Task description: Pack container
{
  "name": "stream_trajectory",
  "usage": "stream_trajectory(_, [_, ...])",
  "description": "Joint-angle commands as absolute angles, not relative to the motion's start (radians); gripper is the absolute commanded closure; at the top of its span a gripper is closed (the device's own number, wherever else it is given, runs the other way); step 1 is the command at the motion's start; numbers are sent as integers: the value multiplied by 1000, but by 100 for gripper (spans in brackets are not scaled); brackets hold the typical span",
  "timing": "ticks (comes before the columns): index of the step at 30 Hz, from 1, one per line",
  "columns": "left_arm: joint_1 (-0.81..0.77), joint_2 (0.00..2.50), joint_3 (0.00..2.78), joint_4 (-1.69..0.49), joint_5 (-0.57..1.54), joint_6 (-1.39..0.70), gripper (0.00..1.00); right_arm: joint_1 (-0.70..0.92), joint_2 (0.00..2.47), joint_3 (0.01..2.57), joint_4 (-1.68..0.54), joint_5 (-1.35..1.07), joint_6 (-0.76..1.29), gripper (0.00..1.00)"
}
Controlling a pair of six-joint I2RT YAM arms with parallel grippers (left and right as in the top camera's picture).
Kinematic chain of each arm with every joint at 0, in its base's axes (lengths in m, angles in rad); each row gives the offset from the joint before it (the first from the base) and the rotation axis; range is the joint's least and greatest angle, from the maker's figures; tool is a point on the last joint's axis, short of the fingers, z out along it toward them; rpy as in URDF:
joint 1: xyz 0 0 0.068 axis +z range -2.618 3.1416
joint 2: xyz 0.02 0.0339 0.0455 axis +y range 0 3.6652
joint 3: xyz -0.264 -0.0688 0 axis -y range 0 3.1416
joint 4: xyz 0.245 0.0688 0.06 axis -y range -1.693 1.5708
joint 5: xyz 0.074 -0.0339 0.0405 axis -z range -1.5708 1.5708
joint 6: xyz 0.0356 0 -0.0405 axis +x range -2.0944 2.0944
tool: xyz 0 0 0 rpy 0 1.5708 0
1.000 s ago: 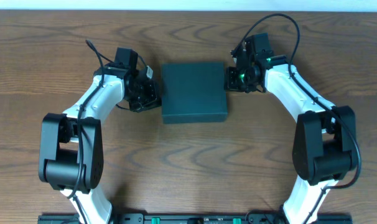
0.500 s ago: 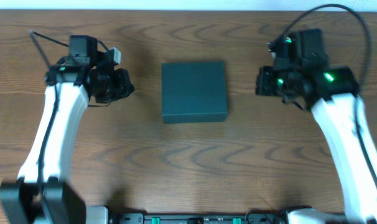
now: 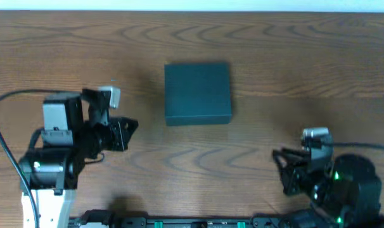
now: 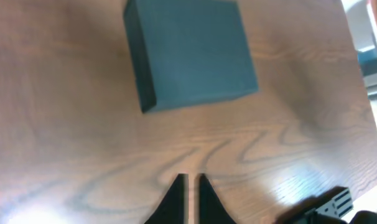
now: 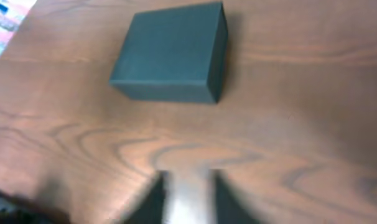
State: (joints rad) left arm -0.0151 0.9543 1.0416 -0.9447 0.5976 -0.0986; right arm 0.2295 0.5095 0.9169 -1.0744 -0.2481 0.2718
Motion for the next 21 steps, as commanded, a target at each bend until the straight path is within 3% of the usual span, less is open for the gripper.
stream_trajectory(1, [-16, 934, 987, -941, 561, -246, 5, 239, 454, 871, -1082, -300, 353, 1])
stream_trajectory(4, [-16, 940, 984, -950, 561, -328, 5, 239, 449, 868, -1107, -300, 418, 1])
stream_trajectory(21, [-12, 902, 984, -954, 530, -319, 5, 239, 450, 868, -1116, -296, 418, 1])
